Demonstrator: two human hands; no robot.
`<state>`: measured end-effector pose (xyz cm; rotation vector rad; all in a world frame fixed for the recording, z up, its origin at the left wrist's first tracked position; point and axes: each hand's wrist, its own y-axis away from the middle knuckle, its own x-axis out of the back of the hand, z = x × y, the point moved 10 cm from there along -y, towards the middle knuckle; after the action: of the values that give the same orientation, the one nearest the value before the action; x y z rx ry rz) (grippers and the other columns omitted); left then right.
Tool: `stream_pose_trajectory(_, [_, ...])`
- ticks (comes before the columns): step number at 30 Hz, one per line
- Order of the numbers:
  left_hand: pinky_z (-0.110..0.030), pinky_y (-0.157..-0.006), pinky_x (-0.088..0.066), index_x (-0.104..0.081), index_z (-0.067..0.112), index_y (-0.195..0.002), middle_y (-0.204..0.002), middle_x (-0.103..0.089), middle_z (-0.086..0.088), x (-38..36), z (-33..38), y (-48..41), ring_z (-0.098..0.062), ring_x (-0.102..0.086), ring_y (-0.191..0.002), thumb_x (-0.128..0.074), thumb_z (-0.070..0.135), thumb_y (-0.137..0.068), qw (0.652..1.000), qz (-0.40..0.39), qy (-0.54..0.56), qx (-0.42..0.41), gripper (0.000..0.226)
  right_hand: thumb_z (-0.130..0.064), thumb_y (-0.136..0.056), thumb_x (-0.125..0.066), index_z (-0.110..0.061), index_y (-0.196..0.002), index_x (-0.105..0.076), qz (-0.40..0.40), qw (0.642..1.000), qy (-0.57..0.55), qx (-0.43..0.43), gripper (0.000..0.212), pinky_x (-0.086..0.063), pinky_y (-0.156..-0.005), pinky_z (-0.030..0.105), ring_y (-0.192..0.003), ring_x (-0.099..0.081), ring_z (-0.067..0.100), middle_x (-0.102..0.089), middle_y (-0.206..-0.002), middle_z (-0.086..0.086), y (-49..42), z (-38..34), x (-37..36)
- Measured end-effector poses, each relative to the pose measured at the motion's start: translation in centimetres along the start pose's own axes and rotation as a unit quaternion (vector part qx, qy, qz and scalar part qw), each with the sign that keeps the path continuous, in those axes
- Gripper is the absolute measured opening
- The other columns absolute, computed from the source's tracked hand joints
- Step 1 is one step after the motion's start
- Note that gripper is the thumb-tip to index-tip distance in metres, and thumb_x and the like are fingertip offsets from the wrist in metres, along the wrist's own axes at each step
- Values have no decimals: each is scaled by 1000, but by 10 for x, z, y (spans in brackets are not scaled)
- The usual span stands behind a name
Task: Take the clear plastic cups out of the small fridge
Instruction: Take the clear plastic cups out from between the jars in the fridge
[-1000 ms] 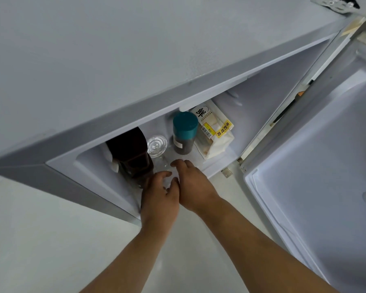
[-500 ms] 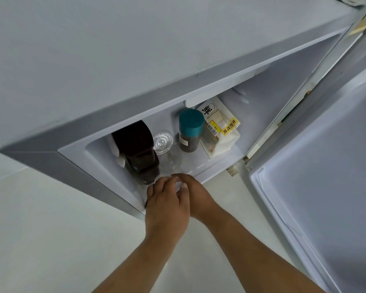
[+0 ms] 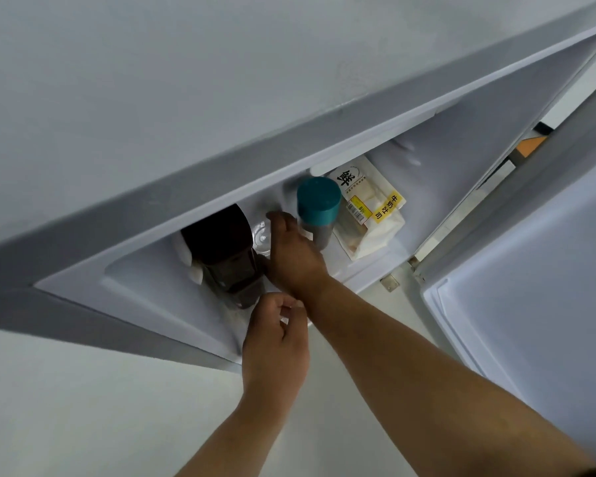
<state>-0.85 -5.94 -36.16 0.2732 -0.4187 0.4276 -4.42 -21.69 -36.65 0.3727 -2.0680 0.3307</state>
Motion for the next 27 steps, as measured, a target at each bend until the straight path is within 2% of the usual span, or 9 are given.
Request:
stream_pose_trajectory(2, [-16, -64, -49, -55, 45, -91, -89, -63, 26, 0, -3, -4, -4, -65, -80, -51, 38, -99, 1000, -7, -29, -8, 12, -33, -84, -80, -13, -145, -33, 10, 999, -19, -36, 80, -57, -80, 48, -107, -66, 40, -48, -143, 17, -4, 9, -7])
stream_pose_trajectory(5, [-27, -68, -51, -55, 40, -97, -95, -64, 16, -1, -3, -2, -9, -64, -85, -48, 38, -97, 1000, -25, -1, -8, 7, -24, -86, -79, -13, -137, -38, 31, 999, -21, -38, 66, -57, -72, 44, -100, -68, 41, -56, -131, 19, -7, 12, -6])
stream_pose_trajectory(8, [-16, -66, -45, -52, 43, -96, -95, -64, 19, 2, 8, 4, -6, -64, -84, -45, 41, -98, 996, -17, -77, -47, 7, -18, -91, -72, -14, -129, -46, 28, 999, -17, -21, 46, -52, -68, 36, -94, -69, 34, -65, -117, 13, -7, 12, 2])
stream_pose_trajectory(10, [-15, -69, -45, -59, 36, -102, -97, -66, 15, -1, 30, 13, -8, -63, -87, -54, 31, -96, 971, -34, -189, -141, 9, -20, -96, -66, -15, -123, -54, 7, 1000, -6, -7, 30, -51, -68, 33, -90, -68, 28, -67, -108, 9, -7, 9, 6])
stream_pose_trajectory(12, [-23, -73, -52, -68, 23, -104, -100, -71, 4, -14, 45, 26, -16, -64, -92, -67, 23, -88, 915, -80, -318, -237, 16, -19, -99, -59, -17, -116, -62, -8, 999, 35, 30, 18, -54, -70, 35, -88, -66, 25, -67, -104, 5, -3, 4, 13])
stream_pose_trajectory(15, [-40, -91, -56, -73, 15, -108, -117, -73, -8, -29, 47, 35, -26, -64, -112, -70, 33, -85, 852, -131, -430, -269, 29, -15, -97, -60, -17, -120, -65, -6, 985, 127, 118, 24, -59, -68, 40, -85, -67, 24, -65, -106, 3, 14, -5, 24])
stream_pose_trajectory(19, [-48, -116, -38, -68, 17, -124, -142, -62, -8, -38, 48, 35, -27, -47, -139, -57, 48, -93, 833, -151, -459, -270, 45, -23, -100, -60, -16, -137, -58, -25, 974, 153, 168, 38, -60, -72, 39, -91, -67, 27, -63, -119, 6, 45, 3, 22])
stream_pose_trajectory(23, [-45, -114, -39, -67, 21, -125, -137, -64, -5, -31, 55, 25, -25, -49, -135, -55, 48, -93, 842, -125, -447, -275, 44, -43, -97, -64, -24, -146, -48, -84, 977, 148, 131, 55, -57, -87, 41, -111, -62, 35, -55, -137, 14, 53, 17, 8])
stream_pose_trajectory(27, [-36, -92, -53, -72, 22, -101, -107, -71, 1, -22, 64, 21, -21, -62, -109, -61, 39, -90, 868, -88, -388, -298, 23, -34, -95, -68, -25, -146, -40, -95, 979, 162, 73, 59, -56, -87, 42, -117, -60, 37, -51, -143, 15, 47, 27, -5])
